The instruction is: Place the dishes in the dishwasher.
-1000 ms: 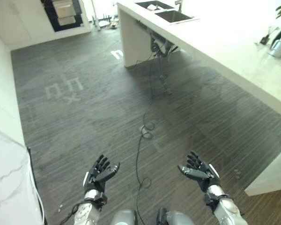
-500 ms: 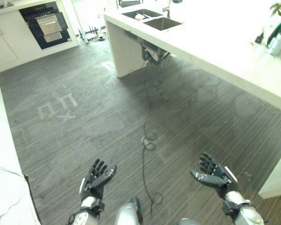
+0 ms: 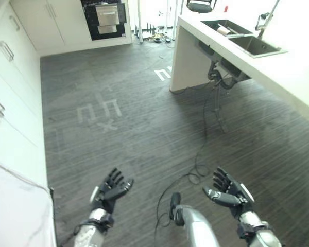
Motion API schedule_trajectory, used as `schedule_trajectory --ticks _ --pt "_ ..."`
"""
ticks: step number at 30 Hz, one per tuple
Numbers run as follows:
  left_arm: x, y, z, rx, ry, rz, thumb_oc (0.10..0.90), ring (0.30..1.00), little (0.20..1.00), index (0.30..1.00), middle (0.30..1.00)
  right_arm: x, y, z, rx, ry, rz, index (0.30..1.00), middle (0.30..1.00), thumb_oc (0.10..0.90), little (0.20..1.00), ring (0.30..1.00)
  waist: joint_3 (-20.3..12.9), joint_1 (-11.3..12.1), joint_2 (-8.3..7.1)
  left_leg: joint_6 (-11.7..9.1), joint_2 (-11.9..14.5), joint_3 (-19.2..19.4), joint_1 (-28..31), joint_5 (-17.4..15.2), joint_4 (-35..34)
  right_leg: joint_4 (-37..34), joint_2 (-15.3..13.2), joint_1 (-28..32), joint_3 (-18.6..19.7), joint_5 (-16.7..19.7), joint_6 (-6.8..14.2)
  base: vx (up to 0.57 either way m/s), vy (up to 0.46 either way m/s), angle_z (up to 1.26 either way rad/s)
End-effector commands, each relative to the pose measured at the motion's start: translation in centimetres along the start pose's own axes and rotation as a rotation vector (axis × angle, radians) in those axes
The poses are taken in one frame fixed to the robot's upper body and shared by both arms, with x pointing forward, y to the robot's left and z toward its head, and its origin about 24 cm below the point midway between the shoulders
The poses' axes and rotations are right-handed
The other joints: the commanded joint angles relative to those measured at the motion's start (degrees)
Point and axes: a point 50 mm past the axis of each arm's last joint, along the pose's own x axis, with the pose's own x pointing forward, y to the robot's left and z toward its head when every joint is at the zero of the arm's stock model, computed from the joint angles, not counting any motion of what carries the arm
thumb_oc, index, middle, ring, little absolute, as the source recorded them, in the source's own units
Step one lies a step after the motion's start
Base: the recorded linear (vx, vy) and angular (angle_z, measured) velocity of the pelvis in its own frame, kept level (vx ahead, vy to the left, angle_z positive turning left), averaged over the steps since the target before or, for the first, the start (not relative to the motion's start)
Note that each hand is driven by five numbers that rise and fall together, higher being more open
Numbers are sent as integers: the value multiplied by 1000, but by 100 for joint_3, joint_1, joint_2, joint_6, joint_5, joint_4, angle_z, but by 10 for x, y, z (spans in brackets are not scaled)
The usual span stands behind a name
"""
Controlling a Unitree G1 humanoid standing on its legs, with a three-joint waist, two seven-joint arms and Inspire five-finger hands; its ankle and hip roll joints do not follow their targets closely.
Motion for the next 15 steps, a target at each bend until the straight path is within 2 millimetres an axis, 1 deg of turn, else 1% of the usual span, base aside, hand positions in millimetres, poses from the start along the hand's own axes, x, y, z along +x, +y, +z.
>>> schedule_trajectory --ticks 1,3,4,5,7,8,9,10,11,12,13,14,15 --pt "6 -18 71 122 -312 -149 800 900 900 900 900 18 16 60 -7 -300 62 900 900 800 900 900 -470 -88 -207 219 917 -469 -625 -196 -607 -565 -803 1364 574 452 2067 436 -195 49" --pt "6 -19 73 97 -305 -149 800 900 900 900 900 18 15 65 -18 -303 66 900 900 800 900 900 -587 -70 -199 149 1026 -363 -485 -247 -607 -565 -720 1549 515 273 1937 389 -165 62" --pt "6 -21 73 91 -303 -151 800 900 900 900 900 17 15 66 -23 -306 67 900 900 800 900 900 -627 -58 -199 100 1075 -314 -429 -246 -607 -565 -704 1610 483 217 1891 396 -184 -16" --pt "7 -22 72 85 -301 -155 800 900 900 900 900 17 13 69 -31 -313 67 900 900 800 900 900 -679 -27 -179 2 1165 -255 -341 -9 -607 -565 -653 1711 430 119 1813 370 -191 -39" --pt "7 -24 70 75 -296 -156 800 900 900 900 900 16 11 71 -40 -319 72 900 900 800 900 900 -674 45 -164 -210 1281 -240 -218 767 -607 -565 -549 1889 443 -65 1669 384 -218 -34" --pt "7 -25 69 66 -293 -151 800 900 900 900 900 17 11 72 -44 -317 76 900 900 800 900 900 -654 83 -207 -301 1305 -250 -20 1242 -607 -565 -514 2018 521 -175 1584 442 -281 -110" --pt "7 -23 66 52 -295 -141 800 900 900 900 900 17 10 74 -60 -313 97 900 900 800 900 900 -606 123 -357 -383 1322 -264 -268 1714 -68 -565 -534 2152 747 -287 1463 464 -303 -168" --pt "7 -23 65 54 -297 -140 800 900 900 900 900 17 10 74 -75 -310 108 900 900 800 900 900 -574 124 -384 -405 1386 -316 -636 1750 609 -565 -475 2225 872 -349 1362 429 -306 -145" --pt "8 -24 65 54 -297 -145 800 900 900 900 900 16 7 74 -85 -311 103 900 900 800 900 900 -491 148 -423 -351 1542 -361 -1308 1866 1142 -565 -371 2429 1083 -459 1291 346 -196 -99" --pt "9 -24 65 53 -296 -147 800 900 900 900 900 16 6 74 -81 -312 96 900 900 800 900 900 -442 166 -356 -303 1542 -365 -1385 1760 833 -565 -260 2526 1145 -534 1310 416 -111 -64" --pt "9 -22 66 53 -299 -139 800 900 900 900 900 19 7 76 -78 -313 103 900 900 800 900 900 -434 187 -337 -166 1394 -98 -1308 1572 -214 -565 -154 2555 1356 -631 1423 445 92 -50" --pt "7 -20 65 47 -296 -124 800 900 900 900 900 21 10 78 -91 -314 122 900 900 800 900 900 -410 167 -70 -145 1558 -44 -1701 1054 -607 -565 145 2608 1553 -725 1538 568 167 -50" --pt "3 -17 64 47 -297 -108 800 900 900 900 900 20 13 81 -102 -318 151 900 900 800 900 900 -418 221 162 -266 1607 -427 -2419 1068 -607 -565 452 2703 1779 -851 1546 563 199 -63"
